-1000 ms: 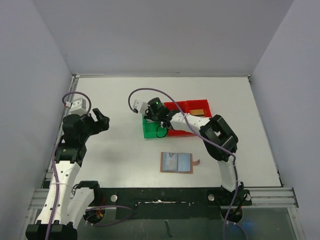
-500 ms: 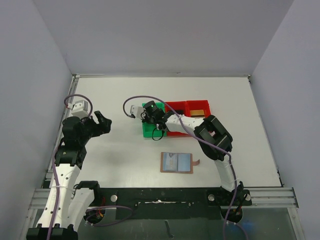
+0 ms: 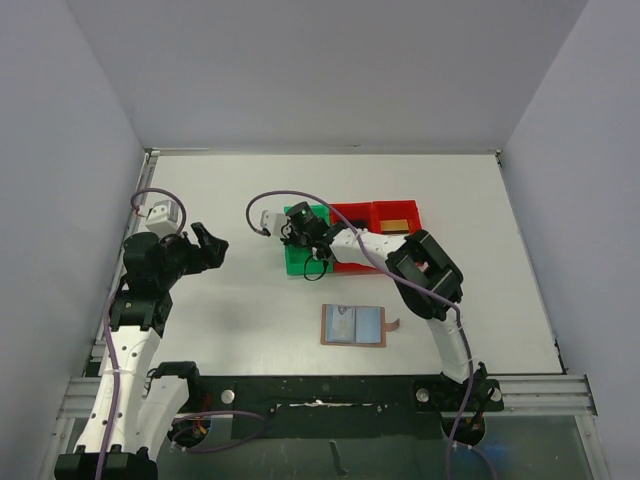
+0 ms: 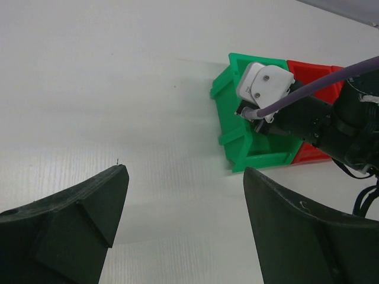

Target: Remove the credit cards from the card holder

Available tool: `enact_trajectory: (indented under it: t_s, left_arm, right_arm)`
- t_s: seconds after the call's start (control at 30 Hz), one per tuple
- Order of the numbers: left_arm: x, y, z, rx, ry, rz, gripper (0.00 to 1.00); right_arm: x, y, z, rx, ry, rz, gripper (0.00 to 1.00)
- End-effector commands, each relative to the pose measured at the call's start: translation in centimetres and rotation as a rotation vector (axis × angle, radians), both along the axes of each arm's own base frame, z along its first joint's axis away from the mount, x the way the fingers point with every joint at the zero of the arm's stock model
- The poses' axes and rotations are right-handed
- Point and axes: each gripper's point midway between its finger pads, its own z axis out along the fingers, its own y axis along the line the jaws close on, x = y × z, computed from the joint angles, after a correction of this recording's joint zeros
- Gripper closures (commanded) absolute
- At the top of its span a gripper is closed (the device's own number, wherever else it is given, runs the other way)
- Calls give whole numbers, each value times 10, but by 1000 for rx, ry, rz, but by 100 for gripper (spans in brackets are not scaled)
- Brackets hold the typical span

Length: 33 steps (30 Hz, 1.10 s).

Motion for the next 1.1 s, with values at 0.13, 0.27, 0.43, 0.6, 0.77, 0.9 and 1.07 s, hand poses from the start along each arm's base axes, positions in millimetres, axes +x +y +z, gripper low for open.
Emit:
enact_trajectory:
  t_s: [0.13,0.27,0.43,0.6,0.77,0.9,1.07]
  left_arm:
    - [2,-16,21,-21,-84,-105,22]
    - [1,-15,23,-17,-93,-102,22]
    - [1,-13,27,-13,-109,-89,22]
    - [0,-15,29,-11,-131,-108,22]
    - [9,-3,27,-30,-110,-17,22]
    - [14,0,25,-27,-76,5,22]
    - [17,-5,28,-42,-75,-22,22]
  right_arm:
    - [7,11,16,72,-19,-18,68]
    - [9,11,22,96,-21,-29,64]
    - [8,11,30,124,-14,-24,55]
    - [7,14,40,168,0,-3,50]
    - [8,14,55,211,-7,-16,49]
    - [7,14,72,255,-21,-15,48]
    - [8,14,92,304,-45,-32,48]
